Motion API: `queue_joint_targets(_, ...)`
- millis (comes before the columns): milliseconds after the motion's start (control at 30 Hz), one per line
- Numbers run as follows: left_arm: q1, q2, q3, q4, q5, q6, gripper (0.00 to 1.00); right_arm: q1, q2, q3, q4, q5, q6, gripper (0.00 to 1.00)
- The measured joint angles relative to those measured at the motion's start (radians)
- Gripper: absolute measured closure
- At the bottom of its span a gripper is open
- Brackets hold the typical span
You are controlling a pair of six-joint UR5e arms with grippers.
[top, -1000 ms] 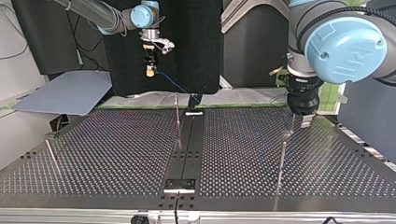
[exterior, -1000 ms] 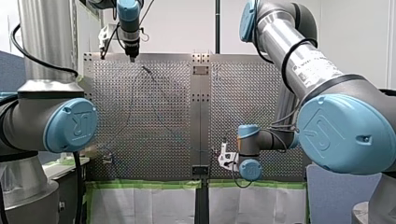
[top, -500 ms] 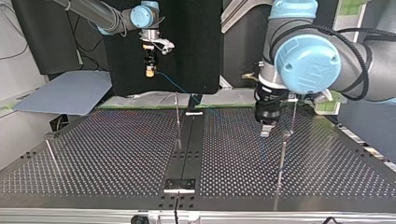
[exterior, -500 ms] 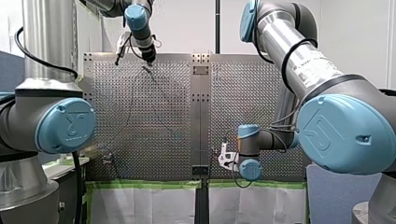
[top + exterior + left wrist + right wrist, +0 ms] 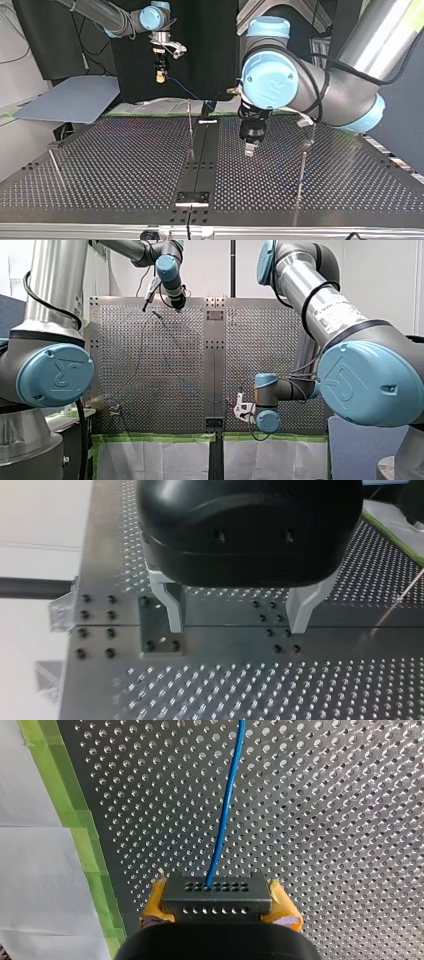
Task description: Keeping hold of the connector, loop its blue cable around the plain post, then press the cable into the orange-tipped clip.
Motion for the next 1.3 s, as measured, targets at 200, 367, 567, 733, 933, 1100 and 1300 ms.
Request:
queue_joint_targets(200,-0.003,-0.055,0.001,0.050,-0.027,0.004,0.00,0.000,0.000,0.000,0.001,0.000,-0.002,0.87)
queue_joint_targets(367,0.031,-0.101,0.001,0.072,-0.021,0.008,0.00,0.000,0.000,0.000,0.001,0.000,-0.002,0.87)
queue_joint_targets(567,0.064,-0.155,0.001,0.090,-0.021,0.030,0.00,0.000,0.000,0.000,0.001,0.000,-0.002,0.87)
queue_joint_targets(733,0.070,-0.195,-0.002,0.095,-0.048,0.055,0.00,0.000,0.000,0.000,0.002,0.000,-0.003,0.87)
queue_joint_targets(933,0.071,-0.223,-0.007,0.096,-0.090,0.066,0.00,0.000,0.000,0.000,0.006,0.000,-0.004,0.87)
queue_joint_targets(1100,0.076,-0.225,-0.008,0.105,-0.132,0.072,0.00,0.000,0.000,0.000,0.008,0.000,-0.005,0.87)
queue_joint_targets(1300,0.089,-0.226,-0.012,0.128,-0.180,0.104,0.00,0.000,0.000,0.001,0.008,0.001,-0.005,0.87)
